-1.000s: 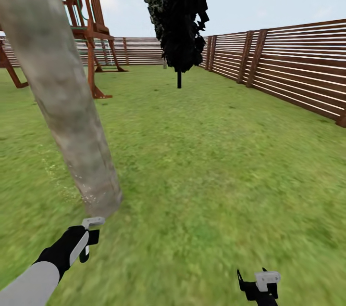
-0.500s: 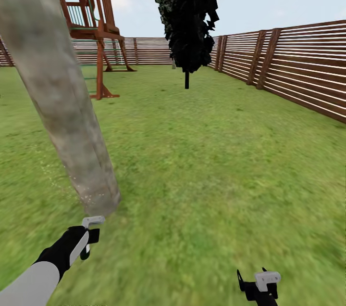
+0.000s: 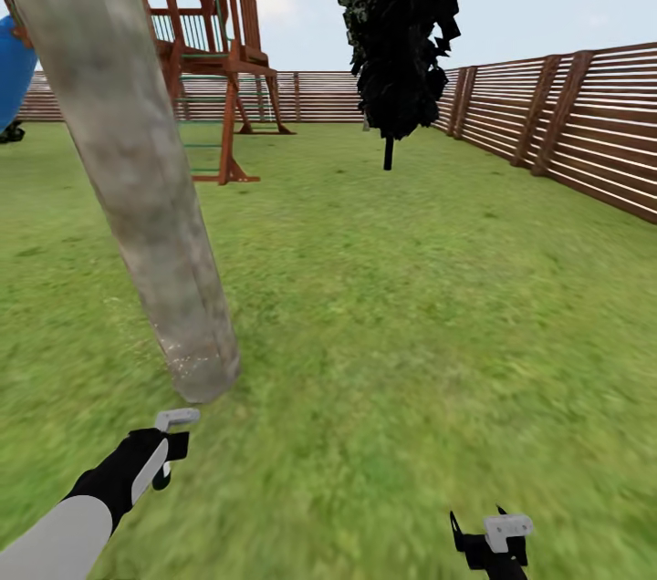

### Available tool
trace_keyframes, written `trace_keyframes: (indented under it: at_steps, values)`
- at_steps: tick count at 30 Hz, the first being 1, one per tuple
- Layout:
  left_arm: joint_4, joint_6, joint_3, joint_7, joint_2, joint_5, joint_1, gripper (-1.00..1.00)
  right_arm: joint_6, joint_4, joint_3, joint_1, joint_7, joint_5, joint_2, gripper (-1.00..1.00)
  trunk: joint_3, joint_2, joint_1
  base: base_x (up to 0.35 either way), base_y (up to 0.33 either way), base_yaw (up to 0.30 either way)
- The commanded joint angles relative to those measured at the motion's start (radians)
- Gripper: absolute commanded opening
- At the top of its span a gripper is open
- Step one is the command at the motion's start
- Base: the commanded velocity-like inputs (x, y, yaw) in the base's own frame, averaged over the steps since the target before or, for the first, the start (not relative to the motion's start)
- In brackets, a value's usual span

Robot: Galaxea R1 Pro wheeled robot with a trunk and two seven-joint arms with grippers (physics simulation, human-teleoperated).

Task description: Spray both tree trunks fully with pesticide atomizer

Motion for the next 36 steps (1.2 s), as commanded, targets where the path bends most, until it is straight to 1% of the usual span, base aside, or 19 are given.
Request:
trace_keyframes:
  at_steps: [1,4,9,11,13,14,15,17,18,19,21,22,23,24,25,26,28,32,36]
  values:
    - [-0.002,0.000,-0.007,0.008,0.001,0.010,-0.001,-1.00,-0.004,0.001,-0.008,-0.001,-0.001,0.011,0.000,1.00,-0.001,0.000,0.000,0.187,-0.236,0.276]
    - [-0.001,-0.009,-0.007,0.008,0.001,0.010,0.000,-1.00,-0.004,0.001,-0.009,-0.001,-0.001,0.011,0.000,1.00,-0.001,0.000,0.000,0.130,-0.160,0.276]
    - [-0.003,-0.102,-0.009,0.005,0.000,0.011,-0.001,-1.00,-0.004,0.000,-0.009,-0.001,-0.001,0.009,0.000,1.00,-0.001,0.000,0.000,0.013,-0.015,0.165]
    - [-0.028,-0.111,-0.013,0.005,-0.005,0.011,-0.005,-1.00,-0.004,-0.001,-0.009,-0.001,-0.001,0.009,0.000,1.00,-0.001,0.000,0.000,0.001,-0.001,0.016]
    - [-0.060,-0.102,-0.016,0.002,-0.041,0.001,-0.017,-1.00,-0.004,0.000,-0.009,-0.001,-0.001,0.010,0.000,1.00,-0.001,0.000,0.000,0.000,0.000,0.003]
    - [-0.062,-0.100,-0.013,0.000,-0.033,0.000,-0.032,-1.00,-0.004,0.000,-0.009,-0.001,-0.001,0.009,0.000,1.00,-0.001,0.000,0.000,0.000,0.000,0.000]
    - [-0.061,-0.100,-0.012,-0.003,-0.010,0.004,-0.047,-1.00,-0.004,0.000,-0.009,-0.001,-0.001,0.009,0.000,1.00,-0.001,0.000,0.000,0.000,0.000,0.000]
    - [-0.063,-0.100,-0.014,-0.004,0.001,0.004,-0.053,-1.00,-0.004,0.000,-0.009,-0.001,-0.001,0.009,0.000,1.00,-0.001,0.000,0.000,0.000,0.000,0.000]
    - [-0.066,-0.100,-0.022,-0.003,-0.047,0.001,-0.055,-1.00,-0.004,0.000,-0.009,-0.001,-0.001,0.009,0.000,1.00,-0.001,0.000,0.000,0.000,0.000,0.000]
    - [-0.068,-0.100,-0.025,-0.001,-0.076,-0.001,-0.058,-1.00,-0.004,0.000,-0.009,-0.001,-0.001,0.009,0.000,1.00,-0.001,0.000,0.000,0.000,0.000,0.000]
    - [-0.069,-0.097,-0.023,-0.002,-0.100,-0.002,-0.065,-1.00,-0.004,0.001,-0.009,-0.001,-0.001,0.009,0.000,1.00,-0.001,0.000,0.000,0.000,0.000,0.000]
    - [-0.069,-0.094,-0.022,-0.003,-0.097,-0.002,-0.070,-1.00,-0.004,0.001,-0.009,-0.001,-0.001,0.009,0.000,1.00,-0.001,0.000,0.000,0.000,0.000,0.000]
    - [-0.069,-0.091,-0.017,-0.002,-0.068,-0.002,-0.076,-1.00,-0.004,0.000,-0.009,-0.001,-0.001,0.009,0.000,1.00,-0.001,0.000,0.000,0.000,0.000,0.000]
    - [-0.068,-0.089,-0.014,-0.003,-0.006,0.006,-0.080,-1.00,-0.004,0.000,-0.009,-0.001,-0.001,0.009,0.000,1.00,-0.001,0.000,0.000,0.000,0.000,0.000]
    - [-0.068,-0.090,-0.013,-0.004,0.027,0.008,-0.080,-1.00,-0.004,0.000,-0.009,-0.001,-0.002,0.009,0.000,1.00,-0.001,0.000,0.000,0.000,0.000,0.000]
    - [-0.068,-0.091,-0.013,-0.003,0.044,0.010,-0.077,-1.00,-0.004,0.000,-0.009,0.000,-0.002,0.009,0.000,1.00,-0.001,0.000,0.000,0.000,0.000,0.000]
    - [-0.076,-0.094,-0.016,-0.001,0.050,0.010,-0.072,-1.00,-0.004,-0.001,-0.009,-0.001,-0.002,0.009,0.000,1.00,-0.001,0.000,0.000,0.003,0.000,0.000]
    - [-0.165,-0.083,-0.018,0.001,0.013,0.003,-0.071,-1.00,-0.004,-0.001,-0.009,-0.001,-0.002,0.009,0.000,1.00,-0.001,0.000,0.000,0.157,-0.101,0.000]
    - [-0.199,-0.038,-0.018,0.001,0.004,0.001,-0.072,-1.00,-0.004,-0.001,-0.009,-0.001,-0.002,0.009,0.000,1.00,-0.001,0.000,0.000,0.224,-0.191,0.147]
